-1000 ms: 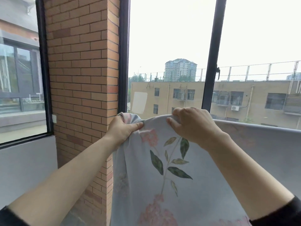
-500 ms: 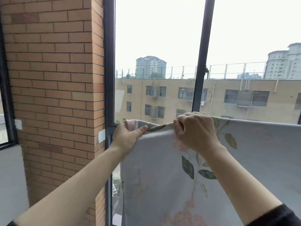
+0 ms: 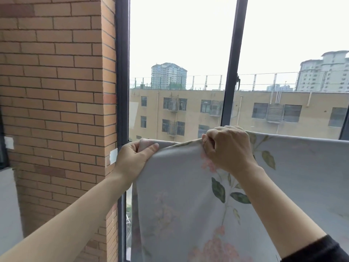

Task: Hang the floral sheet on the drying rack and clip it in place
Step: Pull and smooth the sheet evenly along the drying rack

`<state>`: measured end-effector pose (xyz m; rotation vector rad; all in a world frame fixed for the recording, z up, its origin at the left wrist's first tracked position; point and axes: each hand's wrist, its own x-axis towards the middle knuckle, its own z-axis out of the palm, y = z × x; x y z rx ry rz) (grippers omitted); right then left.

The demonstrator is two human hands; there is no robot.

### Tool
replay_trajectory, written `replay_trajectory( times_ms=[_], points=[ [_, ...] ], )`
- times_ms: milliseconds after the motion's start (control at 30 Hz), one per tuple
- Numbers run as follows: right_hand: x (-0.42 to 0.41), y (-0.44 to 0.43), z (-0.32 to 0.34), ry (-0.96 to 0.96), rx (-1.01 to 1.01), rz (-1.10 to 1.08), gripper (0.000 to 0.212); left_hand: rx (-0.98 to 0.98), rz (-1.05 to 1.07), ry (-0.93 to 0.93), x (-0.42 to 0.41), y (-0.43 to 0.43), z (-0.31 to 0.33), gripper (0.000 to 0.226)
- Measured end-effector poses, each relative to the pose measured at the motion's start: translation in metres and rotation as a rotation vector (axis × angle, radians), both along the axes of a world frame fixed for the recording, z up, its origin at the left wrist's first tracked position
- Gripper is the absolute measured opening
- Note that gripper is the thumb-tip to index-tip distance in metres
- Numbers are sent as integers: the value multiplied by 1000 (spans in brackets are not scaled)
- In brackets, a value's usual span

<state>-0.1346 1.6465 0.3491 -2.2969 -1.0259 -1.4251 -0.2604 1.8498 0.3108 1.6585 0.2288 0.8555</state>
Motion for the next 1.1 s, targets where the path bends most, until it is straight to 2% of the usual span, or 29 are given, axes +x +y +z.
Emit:
replay_trajectory(
  times_ms=[100, 200, 333, 467, 567, 700, 800, 933, 1000, 1100],
  points=[
    [0, -1, 1, 23, -9, -24, 38, -44, 1, -6, 0, 8, -4, 13],
    [-1, -1, 2, 51, -3, -47, 37, -89, -6, -12, -1, 26, -10, 33],
    [-8, 0, 6, 98, -7, -91, 35, -123, -55, -29, -4, 48, -16, 26],
    [-20, 11, 5, 204, -3, -164, 32, -120, -154, -28, -12, 72, -18, 50],
    [-46, 27, 2, 289, 99, -218, 25, -188, -226, -44, -19, 92, -19, 38],
    [-91, 53, -11, 348, 200, -219, 34, -240, -346, -16, -32, 114, -25, 26],
    [-122, 67, -25, 372, 195, -187, 30, -251, -445, -7, -43, 121, -28, 25],
    [-151, 76, -36, 429, 171, -227, 41, -293, -523, -38, -53, 120, -32, 24],
    [-161, 79, -39, 446, 170, -210, 44, -274, -524, -45, -56, 120, -35, 23],
    [-173, 85, -46, 470, 162, -133, 43, -131, -568, -32, -58, 121, -36, 23]
  ],
)
